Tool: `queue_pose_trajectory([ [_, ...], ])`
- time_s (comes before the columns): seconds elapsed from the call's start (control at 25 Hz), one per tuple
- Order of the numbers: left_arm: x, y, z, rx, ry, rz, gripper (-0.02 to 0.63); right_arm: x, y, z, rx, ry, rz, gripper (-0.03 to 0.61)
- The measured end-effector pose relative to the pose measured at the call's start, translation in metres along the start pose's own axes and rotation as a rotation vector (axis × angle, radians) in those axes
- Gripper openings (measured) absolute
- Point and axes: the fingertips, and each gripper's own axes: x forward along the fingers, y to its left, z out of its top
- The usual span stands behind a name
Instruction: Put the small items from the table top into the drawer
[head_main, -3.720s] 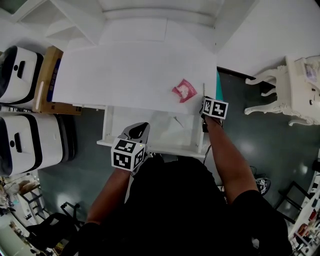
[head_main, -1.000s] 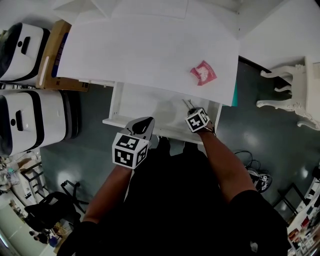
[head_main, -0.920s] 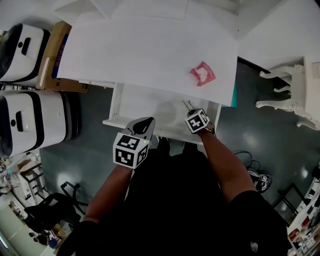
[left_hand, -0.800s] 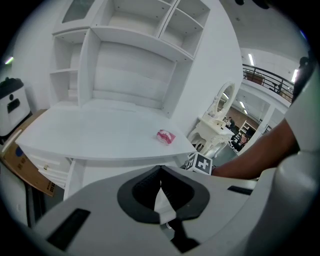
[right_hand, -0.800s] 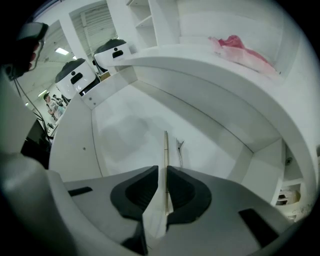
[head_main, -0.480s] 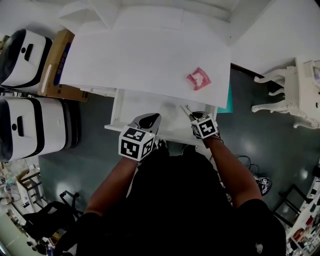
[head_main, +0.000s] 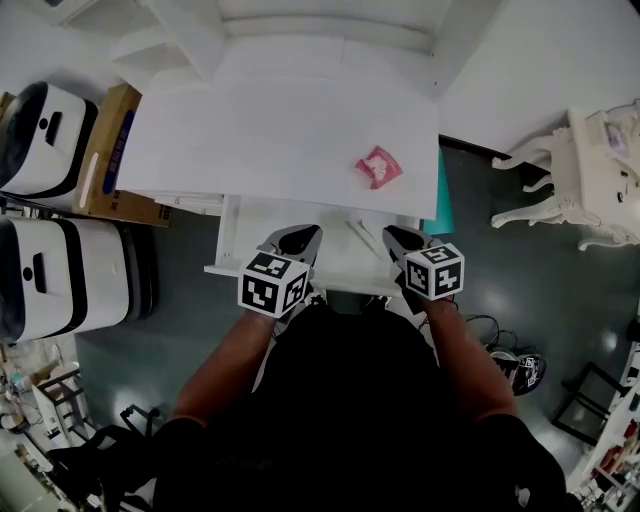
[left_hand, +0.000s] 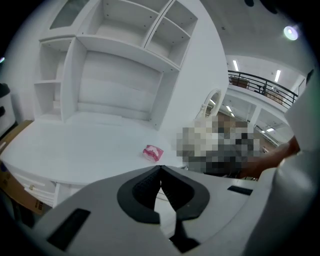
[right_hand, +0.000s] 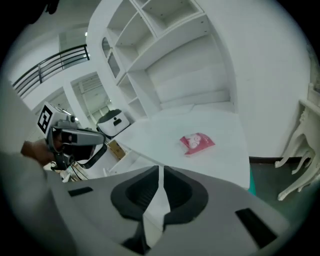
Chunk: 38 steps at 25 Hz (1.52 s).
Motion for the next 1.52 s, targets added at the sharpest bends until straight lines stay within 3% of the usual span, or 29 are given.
queue_pose_trajectory([
  [0.28, 0.002, -0.026, 0.017, 0.08, -0.02, -0.042, 0.011, -0.038, 0.018, 0.024, -0.077, -0.111, 0.027, 0.035],
  [0.48, 0.002, -0.034, 0.025, 0.115, -0.035, -0.047, 0.011, -0.047, 0.012, 0.021, -0.067, -0.135, -0.001, 0.034],
  [1.2, 0.008, -0.036, 0.028, 0.146, -0.02, -0.035, 0.011, -0.048, 0.004, 0.02, -0.054, -0.137, -0.006, 0.034],
  [1.52, 0.01, -0.033, 0.03, 0.106, -0.041, -0.045, 0.011, -0.043, 0.0, 0.024, -0.054, -0.133, -0.007, 0.034],
])
